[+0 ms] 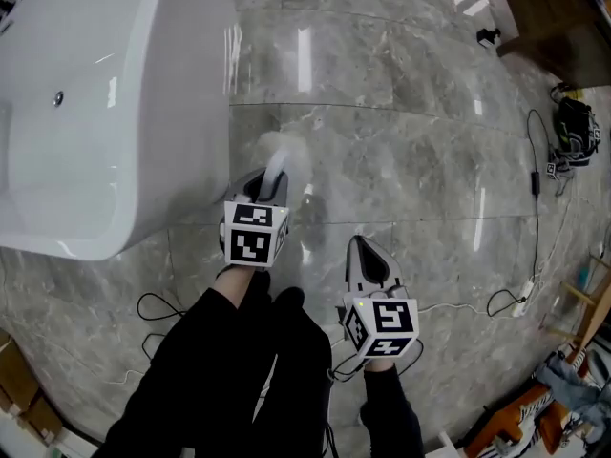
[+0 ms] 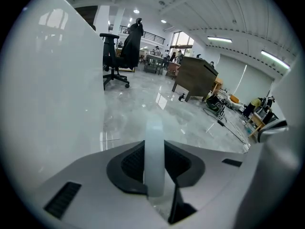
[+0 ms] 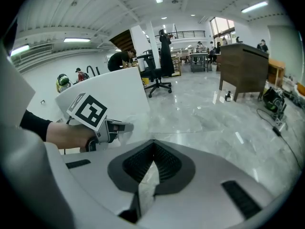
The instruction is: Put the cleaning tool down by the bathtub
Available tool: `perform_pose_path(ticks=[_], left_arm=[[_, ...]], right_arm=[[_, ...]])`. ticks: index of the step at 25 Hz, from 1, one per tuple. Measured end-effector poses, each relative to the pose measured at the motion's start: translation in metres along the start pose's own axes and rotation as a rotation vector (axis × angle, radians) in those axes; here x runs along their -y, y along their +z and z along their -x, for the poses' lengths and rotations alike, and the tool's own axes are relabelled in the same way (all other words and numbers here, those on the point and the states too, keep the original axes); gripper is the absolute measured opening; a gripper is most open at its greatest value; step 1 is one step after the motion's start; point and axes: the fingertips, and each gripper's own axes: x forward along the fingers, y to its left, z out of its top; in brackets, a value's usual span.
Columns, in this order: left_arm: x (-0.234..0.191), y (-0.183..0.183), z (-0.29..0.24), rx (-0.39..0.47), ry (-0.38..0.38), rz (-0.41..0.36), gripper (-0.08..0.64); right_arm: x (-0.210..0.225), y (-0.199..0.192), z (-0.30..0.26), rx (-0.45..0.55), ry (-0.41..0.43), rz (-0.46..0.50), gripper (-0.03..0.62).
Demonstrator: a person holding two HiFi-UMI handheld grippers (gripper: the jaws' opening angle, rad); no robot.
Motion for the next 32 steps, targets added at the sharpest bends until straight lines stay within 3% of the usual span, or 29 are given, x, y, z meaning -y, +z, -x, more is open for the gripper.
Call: perform_pose_path(ticks=[14,23,32], left_arm=[[-0.039,-0.034,-0.078,0.036,0.022,0.002,0.095],[-0.06,-0.055,-0.123,0.05,0.032,-0.007,0.095],[-0.078,-0.075,-0.16,0.038,0.058,-0.002,0.095]], right_arm=[[0.028,-0.011,-0.145,-0.027,0.07,0.165,0.0],[0.032,-0.021,-0.228,-0.047,0.102,0.155,0.0],[0.039,-0.041,-0.274,-0.066,0.131,0.151,0.0]])
